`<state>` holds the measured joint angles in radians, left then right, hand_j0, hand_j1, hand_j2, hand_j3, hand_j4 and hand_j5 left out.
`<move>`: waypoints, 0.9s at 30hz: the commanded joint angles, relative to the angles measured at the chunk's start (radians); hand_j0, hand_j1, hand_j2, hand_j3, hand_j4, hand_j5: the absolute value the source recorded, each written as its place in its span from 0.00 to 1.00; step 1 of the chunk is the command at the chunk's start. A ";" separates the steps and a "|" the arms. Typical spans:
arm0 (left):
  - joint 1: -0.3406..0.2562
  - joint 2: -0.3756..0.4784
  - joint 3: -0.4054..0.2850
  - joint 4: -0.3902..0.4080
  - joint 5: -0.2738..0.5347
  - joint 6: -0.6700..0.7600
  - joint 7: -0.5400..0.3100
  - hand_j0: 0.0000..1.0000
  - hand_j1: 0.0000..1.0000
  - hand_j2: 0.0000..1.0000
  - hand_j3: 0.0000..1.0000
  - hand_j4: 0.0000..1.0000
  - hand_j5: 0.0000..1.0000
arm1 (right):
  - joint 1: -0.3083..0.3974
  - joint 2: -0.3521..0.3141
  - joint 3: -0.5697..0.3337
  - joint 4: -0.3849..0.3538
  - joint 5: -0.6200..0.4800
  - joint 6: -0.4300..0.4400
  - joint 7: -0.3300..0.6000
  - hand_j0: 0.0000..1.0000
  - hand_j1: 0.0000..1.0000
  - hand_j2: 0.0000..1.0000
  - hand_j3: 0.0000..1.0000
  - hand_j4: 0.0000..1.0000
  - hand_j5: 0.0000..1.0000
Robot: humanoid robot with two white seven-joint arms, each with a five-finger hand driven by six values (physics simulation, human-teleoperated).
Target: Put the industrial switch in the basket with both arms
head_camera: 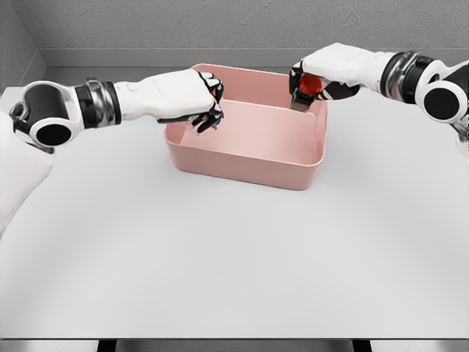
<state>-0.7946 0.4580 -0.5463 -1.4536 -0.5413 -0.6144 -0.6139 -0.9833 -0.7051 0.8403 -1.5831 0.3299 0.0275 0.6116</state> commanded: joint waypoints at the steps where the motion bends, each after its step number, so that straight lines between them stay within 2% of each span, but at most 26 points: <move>1: -0.008 -0.030 -0.020 0.064 0.000 0.003 0.003 0.10 0.10 0.10 0.10 0.10 0.10 | 0.000 0.015 0.010 0.000 0.000 0.008 -0.001 0.58 0.58 0.58 0.58 0.58 0.58; 3: -0.040 -0.048 -0.040 0.121 0.001 0.003 0.003 0.13 0.13 0.13 0.13 0.13 0.13 | -0.011 0.039 0.037 0.002 0.001 0.009 -0.001 0.58 0.58 0.58 0.58 0.58 0.58; 4: -0.041 -0.052 -0.041 0.124 0.001 0.003 0.003 0.19 0.19 0.19 0.19 0.19 0.19 | -0.015 0.044 0.040 0.002 0.001 0.028 -0.001 0.66 0.66 0.66 0.66 0.66 0.66; 5: -0.043 -0.053 -0.050 0.125 0.001 0.003 0.003 0.28 0.28 0.28 0.28 0.28 0.28 | -0.021 0.044 0.040 0.002 0.001 0.029 -0.001 0.88 0.88 0.88 0.88 0.88 0.88; 6: -0.043 -0.055 -0.050 0.125 0.001 0.003 0.003 0.34 0.34 0.34 0.34 0.34 0.34 | -0.021 0.042 0.039 0.002 0.001 0.029 -0.001 1.00 1.00 1.00 1.00 1.00 1.00; 9: -0.046 -0.062 -0.058 0.124 0.001 0.003 0.003 0.67 0.67 0.67 0.67 0.67 0.67 | -0.021 0.041 0.037 -0.001 0.001 0.028 -0.001 1.00 1.00 1.00 1.00 1.00 1.00; 12: -0.046 -0.062 -0.057 0.125 0.001 0.003 0.003 0.76 0.76 0.76 0.76 0.76 0.76 | -0.023 0.033 0.028 -0.014 0.001 0.028 -0.001 1.00 1.00 1.00 1.00 1.00 1.00; 17: -0.046 -0.062 -0.057 0.124 0.001 0.003 0.003 0.81 0.81 0.81 0.81 0.81 0.81 | -0.029 0.019 -0.004 -0.014 0.001 0.028 -0.001 1.00 1.00 1.00 1.00 1.00 1.00; 19: -0.046 -0.062 -0.057 0.124 0.001 0.003 0.003 0.86 0.86 0.86 0.86 0.86 0.86 | -0.025 -0.025 -0.024 -0.020 -0.002 0.025 -0.001 1.00 1.00 1.00 1.00 1.00 1.00; 21: -0.046 -0.062 -0.055 0.124 0.001 0.003 0.003 0.88 0.88 0.88 0.88 0.88 0.88 | -0.009 -0.062 -0.089 -0.021 -0.003 0.014 -0.001 1.00 1.00 1.00 1.00 1.00 1.00; 23: -0.054 -0.058 -0.044 0.114 0.006 0.003 0.003 1.00 1.00 1.00 1.00 1.00 1.00 | -0.003 -0.099 -0.104 -0.021 -0.005 0.012 -0.001 1.00 1.00 1.00 1.00 1.00 1.00; 24: -0.054 -0.053 -0.035 0.111 0.012 0.003 0.003 1.00 1.00 1.00 1.00 1.00 1.00 | 0.003 -0.112 -0.112 -0.023 -0.005 0.011 -0.001 1.00 1.00 1.00 1.00 1.00 1.00; 26: -0.048 -0.022 -0.012 0.045 0.038 0.003 0.003 1.00 1.00 1.00 1.00 1.00 1.00 | 0.060 -0.158 -0.168 -0.043 -0.008 0.003 -0.001 1.00 1.00 1.00 1.00 1.00 1.00; 27: -0.040 0.045 -0.001 0.015 0.098 0.003 0.003 1.00 1.00 1.00 1.00 1.00 1.00 | 0.113 -0.172 -0.228 -0.049 -0.011 -0.032 -0.001 1.00 1.00 1.00 1.00 1.00 1.00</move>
<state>-0.8299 0.4488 -0.5698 -1.3937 -0.4963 -0.6140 -0.6115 -0.8360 -0.8358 0.6778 -1.6200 0.3226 0.0213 0.6117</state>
